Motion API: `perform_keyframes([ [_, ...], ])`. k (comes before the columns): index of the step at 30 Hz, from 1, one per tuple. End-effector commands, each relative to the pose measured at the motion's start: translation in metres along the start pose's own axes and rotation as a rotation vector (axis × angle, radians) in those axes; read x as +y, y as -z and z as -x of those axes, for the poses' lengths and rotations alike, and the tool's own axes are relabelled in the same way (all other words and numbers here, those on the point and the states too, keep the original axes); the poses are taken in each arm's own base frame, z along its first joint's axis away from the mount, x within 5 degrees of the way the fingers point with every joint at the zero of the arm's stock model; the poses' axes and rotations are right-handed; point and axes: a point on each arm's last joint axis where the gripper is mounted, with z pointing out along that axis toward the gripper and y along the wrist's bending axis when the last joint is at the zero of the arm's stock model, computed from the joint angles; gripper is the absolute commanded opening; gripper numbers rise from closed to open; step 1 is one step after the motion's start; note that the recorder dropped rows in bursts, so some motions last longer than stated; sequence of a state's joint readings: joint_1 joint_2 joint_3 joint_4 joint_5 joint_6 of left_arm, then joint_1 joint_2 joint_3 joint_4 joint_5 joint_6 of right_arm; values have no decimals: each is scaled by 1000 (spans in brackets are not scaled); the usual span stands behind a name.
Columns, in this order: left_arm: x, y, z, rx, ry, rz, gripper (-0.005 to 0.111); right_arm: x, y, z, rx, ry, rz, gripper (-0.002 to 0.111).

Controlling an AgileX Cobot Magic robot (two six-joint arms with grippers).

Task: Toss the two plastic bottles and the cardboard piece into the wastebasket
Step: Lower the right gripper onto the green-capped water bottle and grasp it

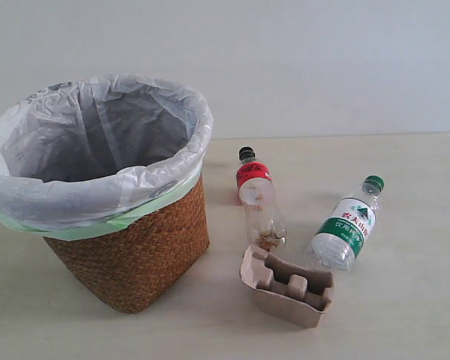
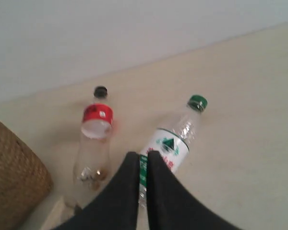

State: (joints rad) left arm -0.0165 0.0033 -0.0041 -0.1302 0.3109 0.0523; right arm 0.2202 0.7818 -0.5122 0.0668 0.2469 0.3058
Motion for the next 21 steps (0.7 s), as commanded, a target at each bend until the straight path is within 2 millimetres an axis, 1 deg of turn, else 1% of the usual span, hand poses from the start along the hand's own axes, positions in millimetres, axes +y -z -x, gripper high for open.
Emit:
perform_keyframes([
  [1, 0, 0, -1, 0, 6, 2, 4, 11, -35, 19, 222, 90, -34, 7],
  [3, 0, 0, -1, 0, 6, 2, 4, 17, -50, 30, 298, 104, -38, 20],
  [4, 0, 0, -1, 0, 6, 2, 4, 19, -57, 36, 328, 104, -43, 30],
  [5, 0, 0, -1, 0, 6, 2, 4, 21, -65, 41, 349, 104, -47, 41],
  [6, 0, 0, -1, 0, 6, 2, 4, 23, -74, 46, 378, 100, -53, 58],
  [7, 0, 0, -1, 0, 6, 2, 4, 26, -85, 53, 410, 82, -62, 79],
  [8, 0, 0, -1, 0, 6, 2, 4, 26, -92, 54, 440, 53, -77, 83],
  [9, 0, 0, -1, 0, 6, 2, 4, 27, -99, 55, 471, 9, -95, 84],
  [10, 0, 0, -1, 0, 6, 2, 4, 27, -106, 56, 505, -29, -113, 83],
  [12, 0, 0, -1, 0, 6, 2, 4, 27, -119, 55, 570, -91, -151, 78],
  [14, 0, 0, -1, 0, 6, 2, 4, 26, -132, 51, 620, -111, -174, 73],
  [18, 0, 0, -1, 0, 6, 2, 4, 20, -157, 37, 689, -178, -229, 73],
  [21, 0, 0, -1, 0, 6, 2, 4, 17, -172, 26, 728, -211, -256, 73],
])
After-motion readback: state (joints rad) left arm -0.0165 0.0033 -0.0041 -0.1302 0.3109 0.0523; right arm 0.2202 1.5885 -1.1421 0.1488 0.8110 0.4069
